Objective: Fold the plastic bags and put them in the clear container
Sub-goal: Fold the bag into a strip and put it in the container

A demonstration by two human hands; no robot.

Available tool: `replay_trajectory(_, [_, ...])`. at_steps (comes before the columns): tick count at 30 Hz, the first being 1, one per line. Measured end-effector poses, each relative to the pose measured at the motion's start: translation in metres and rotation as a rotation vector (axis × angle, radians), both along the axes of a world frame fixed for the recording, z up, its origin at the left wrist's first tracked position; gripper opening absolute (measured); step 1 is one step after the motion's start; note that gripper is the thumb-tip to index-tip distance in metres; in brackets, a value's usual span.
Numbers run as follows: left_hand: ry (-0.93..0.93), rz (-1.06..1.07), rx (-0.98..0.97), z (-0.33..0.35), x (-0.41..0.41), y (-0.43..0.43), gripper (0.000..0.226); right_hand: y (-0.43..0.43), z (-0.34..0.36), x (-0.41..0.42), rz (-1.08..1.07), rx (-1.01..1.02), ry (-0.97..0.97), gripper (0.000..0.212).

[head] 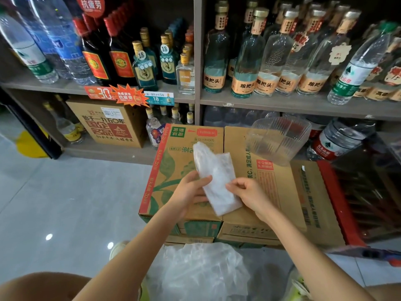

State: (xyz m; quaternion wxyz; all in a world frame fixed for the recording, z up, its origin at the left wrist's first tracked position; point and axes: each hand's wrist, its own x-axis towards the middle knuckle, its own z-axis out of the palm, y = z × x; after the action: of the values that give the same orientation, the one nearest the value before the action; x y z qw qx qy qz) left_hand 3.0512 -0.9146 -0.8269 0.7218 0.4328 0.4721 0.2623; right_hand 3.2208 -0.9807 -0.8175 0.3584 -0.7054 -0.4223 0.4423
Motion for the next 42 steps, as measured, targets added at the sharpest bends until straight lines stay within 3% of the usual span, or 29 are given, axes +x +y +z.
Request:
replay_trajectory(8, [-0.003, 0.079, 0.067, 0.006, 0.030, 0.027, 0.058, -0.014, 0.004, 0.022, 0.153, -0.110, -0.212, 0.031])
replay_trajectory(12, [0.024, 0.077, 0.116, 0.007, 0.047, 0.031, 0.050, -0.023, 0.011, 0.036, 0.193, -0.114, -0.226, 0.026])
replay_trajectory(20, [0.439, -0.061, 0.471, 0.002, 0.080, 0.035, 0.049, -0.028, 0.001, 0.045, 0.130, -0.082, -0.306, 0.023])
replay_trajectory(23, [0.604, -0.140, 0.586, 0.003, 0.087, 0.037, 0.050, -0.025, 0.001, 0.045, 0.122, -0.102, -0.351, 0.010])
replay_trajectory(26, [0.705, -0.182, 0.658, 0.003, 0.090, 0.037, 0.051, -0.031, 0.001, 0.047, 0.099, -0.097, -0.463, 0.044])
replay_trajectory(28, [0.727, -0.179, 0.673, 0.002, 0.088, 0.033, 0.051, -0.038, -0.002, 0.047, 0.084, -0.051, -0.523, 0.048])
replay_trajectory(35, [0.795, -0.144, 0.688, 0.002, 0.084, 0.019, 0.049, -0.055, -0.027, 0.057, 0.068, 0.114, -0.727, 0.037])
replay_trajectory(42, [0.836, -0.072, 0.501, -0.003, 0.074, 0.015, 0.050, -0.048, -0.038, 0.069, 0.200, 0.287, -0.847, 0.036])
